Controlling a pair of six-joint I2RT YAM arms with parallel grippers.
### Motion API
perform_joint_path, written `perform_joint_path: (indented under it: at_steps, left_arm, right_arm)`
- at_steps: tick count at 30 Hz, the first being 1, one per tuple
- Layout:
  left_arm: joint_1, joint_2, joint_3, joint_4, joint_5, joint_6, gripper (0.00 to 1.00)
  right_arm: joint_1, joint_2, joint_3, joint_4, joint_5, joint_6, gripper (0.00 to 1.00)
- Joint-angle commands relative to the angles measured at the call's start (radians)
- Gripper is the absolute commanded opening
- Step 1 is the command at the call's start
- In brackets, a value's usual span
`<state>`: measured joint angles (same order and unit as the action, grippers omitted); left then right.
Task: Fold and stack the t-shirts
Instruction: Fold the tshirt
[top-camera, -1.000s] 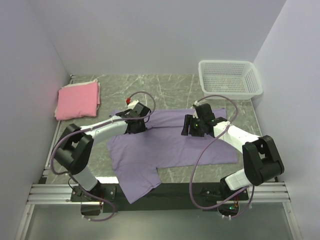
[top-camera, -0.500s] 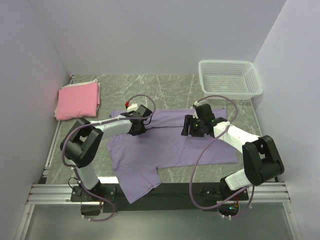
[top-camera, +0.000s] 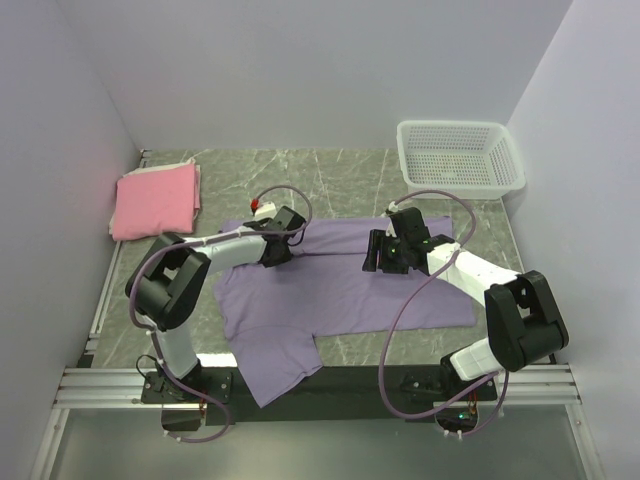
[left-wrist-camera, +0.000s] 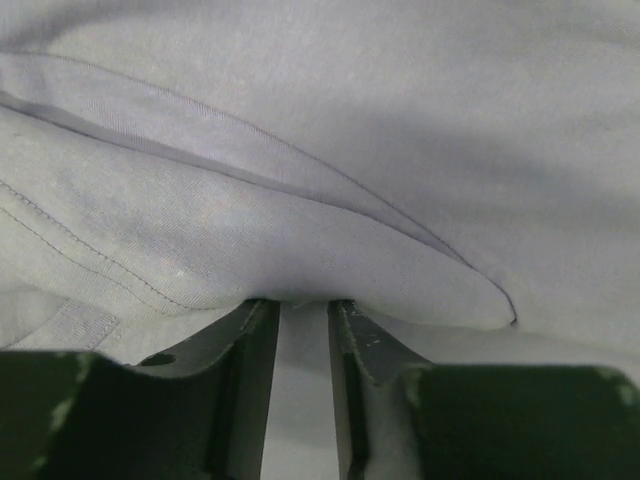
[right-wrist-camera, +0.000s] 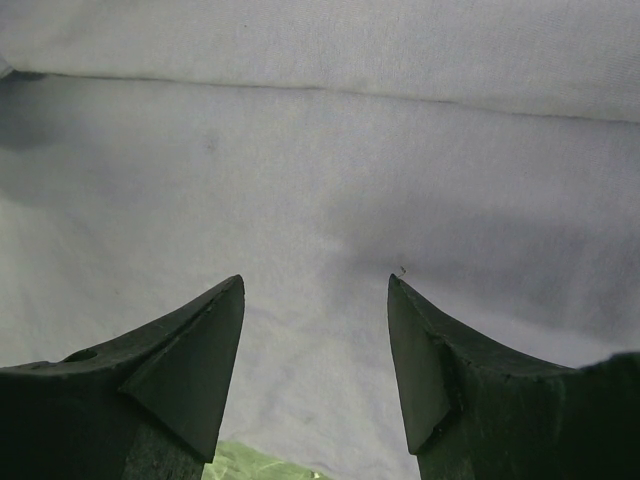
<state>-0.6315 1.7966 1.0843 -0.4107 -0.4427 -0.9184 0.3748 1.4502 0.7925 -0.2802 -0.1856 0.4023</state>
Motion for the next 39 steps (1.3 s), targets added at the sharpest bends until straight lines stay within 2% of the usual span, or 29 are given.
perform_joint_path:
  at_steps: [1, 10, 16, 23, 31, 39]
  left_arm:
    - [0.007, 0.012, 0.046, -0.004, -0.037, 0.024, 0.31]
    - [0.01, 0.032, 0.054, -0.008, -0.039, 0.033, 0.17]
    - [0.01, 0.018, 0.068, -0.043, -0.028, 0.032, 0.01]
    - [0.004, -0.052, 0.101, -0.177, 0.028, -0.019, 0.01]
    - [-0.028, -0.1, 0.077, -0.214, 0.153, -0.048, 0.04]
    - [-0.065, -0.143, 0.063, -0.224, 0.2, -0.094, 0.06]
  right_arm:
    - [-0.01, -0.017, -0.003, 0.027, -0.006, -0.006, 0.66]
    - [-0.01, -0.011, -0.007, 0.03, -0.009, -0.008, 0.66]
    - [-0.008, -0.014, -0.004, 0.023, -0.011, -0.008, 0.66]
    - [-0.008, -0.031, 0.002, 0.015, -0.011, -0.01, 0.66]
    - [-0.008, -0.044, 0.007, 0.006, -0.017, -0.011, 0.65]
    - [-0.01, -0.056, 0.005, 0.001, -0.018, -0.014, 0.65]
